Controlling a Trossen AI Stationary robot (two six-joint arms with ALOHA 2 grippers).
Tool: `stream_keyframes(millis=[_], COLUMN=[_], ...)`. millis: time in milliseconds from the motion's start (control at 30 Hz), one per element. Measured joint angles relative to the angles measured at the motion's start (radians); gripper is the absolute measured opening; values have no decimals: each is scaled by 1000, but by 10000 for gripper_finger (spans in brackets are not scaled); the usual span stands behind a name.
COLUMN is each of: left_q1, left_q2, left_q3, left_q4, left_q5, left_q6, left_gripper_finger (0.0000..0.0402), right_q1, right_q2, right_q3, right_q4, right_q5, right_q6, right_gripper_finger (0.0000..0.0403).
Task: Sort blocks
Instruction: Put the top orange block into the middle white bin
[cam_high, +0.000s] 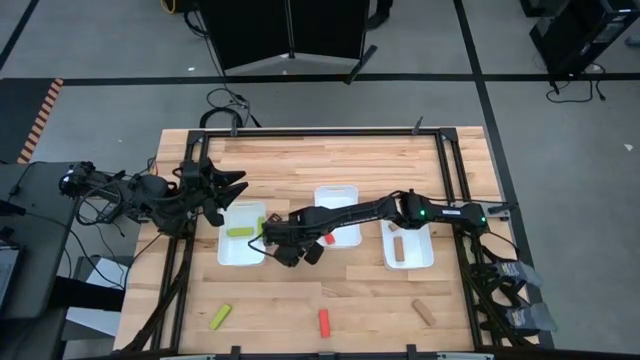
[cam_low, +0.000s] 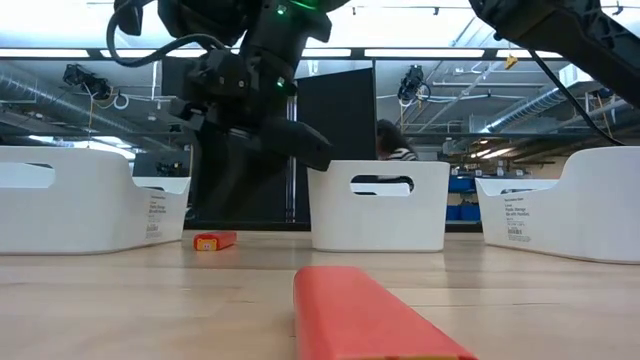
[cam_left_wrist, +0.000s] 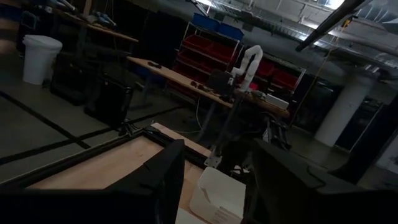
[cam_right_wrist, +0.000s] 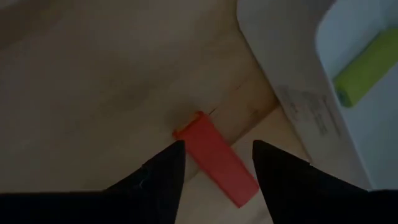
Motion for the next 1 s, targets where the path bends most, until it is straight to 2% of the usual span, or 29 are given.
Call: stream_keyframes(millis=[367,767,1000], left_q1=[0,0,0], left_q2=[0,0,0], left_q3=[0,0,0], left_q4=[0,-1,-1], left_q5=[-1,-1,-1], left_q6=[-10,-11,-11], left_gripper_finger=[193,193,193], right_q1=[-13,-48,-56], right_q2=[2,7,7], right_q3=[0,-40,-40], right_q4=[50,83,21], right_q5=[-49,-94,-89], right_q6=[-104,-119,-130], right_gripper_finger=[226,228,222])
